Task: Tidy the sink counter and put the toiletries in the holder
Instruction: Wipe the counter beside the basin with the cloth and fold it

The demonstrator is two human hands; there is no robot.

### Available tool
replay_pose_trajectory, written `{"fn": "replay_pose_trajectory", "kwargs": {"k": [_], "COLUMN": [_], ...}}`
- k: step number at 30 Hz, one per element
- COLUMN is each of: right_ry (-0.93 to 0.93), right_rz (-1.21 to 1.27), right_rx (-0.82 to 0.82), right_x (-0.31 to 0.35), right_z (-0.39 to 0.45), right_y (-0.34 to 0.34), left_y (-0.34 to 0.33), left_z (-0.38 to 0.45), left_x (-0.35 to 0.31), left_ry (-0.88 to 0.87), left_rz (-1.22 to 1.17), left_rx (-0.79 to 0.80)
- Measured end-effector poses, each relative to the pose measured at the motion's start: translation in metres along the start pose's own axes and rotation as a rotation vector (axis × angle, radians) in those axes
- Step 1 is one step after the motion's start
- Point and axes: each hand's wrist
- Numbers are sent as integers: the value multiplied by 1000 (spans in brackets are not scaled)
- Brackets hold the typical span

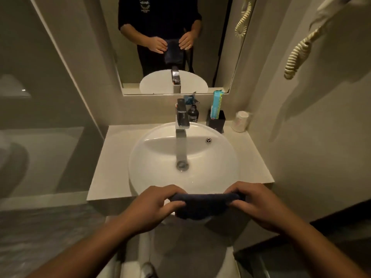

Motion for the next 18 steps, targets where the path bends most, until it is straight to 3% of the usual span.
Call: {"fn": "replay_pose_trajectory", "kwargs": {"k": [4, 10, 14, 18], "right_ry": [18, -76, -150, -220], "right_rz": [76, 153, 61, -10], "right_rx": [134, 190, 165, 113], "right_x": [-34, -50, -64, -74], "right_z": [-27, -7, 46, 82], "right_y": [-10, -34, -77, -106], "left_y": [-35, -57, -69, -84], "left_z": [-49, -57, -11, 29], "left_x": [-15, -8, 35, 71], "left_ry": [174, 383, 473, 517], "left_rz": [-26, -56, 119, 348], "left_rx": [-52, -75, -140, -63]}}
Point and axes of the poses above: each hand's wrist, its own z-axis towards the middle knuckle, its own y-axis out of the back of the hand, x = y × z, and after that the axes turned 14 degrees about -x, right-handed
